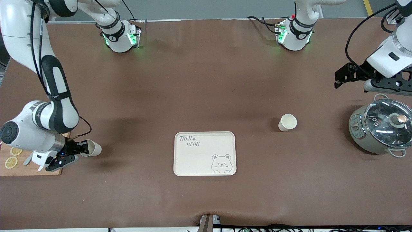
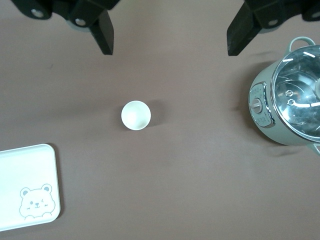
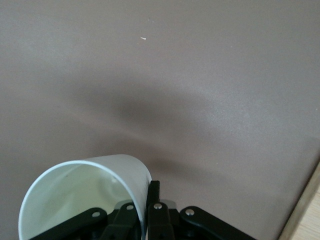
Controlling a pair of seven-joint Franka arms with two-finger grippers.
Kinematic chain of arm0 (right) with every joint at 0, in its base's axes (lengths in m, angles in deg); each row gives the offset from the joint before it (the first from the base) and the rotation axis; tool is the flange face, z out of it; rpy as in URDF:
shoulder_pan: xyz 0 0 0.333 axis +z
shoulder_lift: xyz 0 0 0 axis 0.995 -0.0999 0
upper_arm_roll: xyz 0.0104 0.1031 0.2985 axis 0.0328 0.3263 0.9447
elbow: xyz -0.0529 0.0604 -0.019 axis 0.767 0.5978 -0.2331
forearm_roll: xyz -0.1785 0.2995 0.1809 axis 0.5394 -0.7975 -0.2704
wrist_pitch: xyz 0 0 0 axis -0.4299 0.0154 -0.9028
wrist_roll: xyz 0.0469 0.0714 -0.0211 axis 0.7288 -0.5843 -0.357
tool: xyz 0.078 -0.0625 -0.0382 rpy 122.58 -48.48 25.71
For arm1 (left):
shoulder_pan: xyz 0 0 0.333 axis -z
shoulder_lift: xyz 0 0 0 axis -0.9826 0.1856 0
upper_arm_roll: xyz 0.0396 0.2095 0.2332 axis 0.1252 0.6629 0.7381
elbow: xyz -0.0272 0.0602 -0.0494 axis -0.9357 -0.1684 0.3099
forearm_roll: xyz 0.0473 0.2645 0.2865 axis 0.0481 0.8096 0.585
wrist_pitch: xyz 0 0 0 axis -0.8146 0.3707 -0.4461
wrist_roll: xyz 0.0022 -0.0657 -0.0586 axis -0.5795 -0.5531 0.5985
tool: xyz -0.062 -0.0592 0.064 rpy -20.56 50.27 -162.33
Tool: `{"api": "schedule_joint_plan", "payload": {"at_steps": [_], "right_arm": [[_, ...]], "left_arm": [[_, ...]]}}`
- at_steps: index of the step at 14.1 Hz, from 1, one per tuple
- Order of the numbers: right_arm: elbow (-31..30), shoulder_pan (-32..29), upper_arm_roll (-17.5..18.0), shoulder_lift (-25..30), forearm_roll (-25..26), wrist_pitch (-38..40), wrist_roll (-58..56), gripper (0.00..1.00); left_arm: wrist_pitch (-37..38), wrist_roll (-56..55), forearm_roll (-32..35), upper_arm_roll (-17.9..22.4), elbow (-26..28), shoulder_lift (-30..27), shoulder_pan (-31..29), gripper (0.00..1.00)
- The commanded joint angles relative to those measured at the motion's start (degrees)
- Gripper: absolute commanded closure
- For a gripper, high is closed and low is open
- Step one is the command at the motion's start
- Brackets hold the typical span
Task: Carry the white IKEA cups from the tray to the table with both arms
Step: 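Lower the cup beside the cutting board and open the right gripper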
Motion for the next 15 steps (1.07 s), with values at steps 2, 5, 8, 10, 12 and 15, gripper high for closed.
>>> {"api": "schedule_joint_plan", "payload": {"at_steps": [2,5,8,10,12,15], "right_arm": [[-2.9,-1.0,1.1,0.3,-1.1,-4.1,-2.1,1.0],[-3.1,-1.2,1.2,-0.4,-1.5,-5.8,-3.2,1.0],[-3.1,-1.3,1.1,-1.2,-6.1,-6.5,-6.6,1.0],[-3.1,-1.4,1.1,-1.4,-6.5,-7.1,-7.0,1.0],[-3.0,-1.4,1.1,-2.0,-6.5,-8.0,-7.3,1.0],[-3.0,-1.4,1.1,-2.3,-6.5,-8.7,-8.3,1.0]], "left_arm": [[-1.0,2.2,-1.4,0.2,1.8,-1.0,-0.2,0.0],[-1.0,1.0,-1.4,0.2,1.2,-0.7,-0.3,0.0],[-1.1,0.8,-1.4,0.2,-1.7,1.3,-0.2,0.0],[-0.7,1.0,-1.0,0.4,-6.4,3.0,-0.4,0.0],[0.2,1.0,-1.4,0.6,-8.5,3.8,-0.4,0.0],[0.2,-4.9,-1.4,0.3,-8.4,3.8,0.2,0.0]]}}
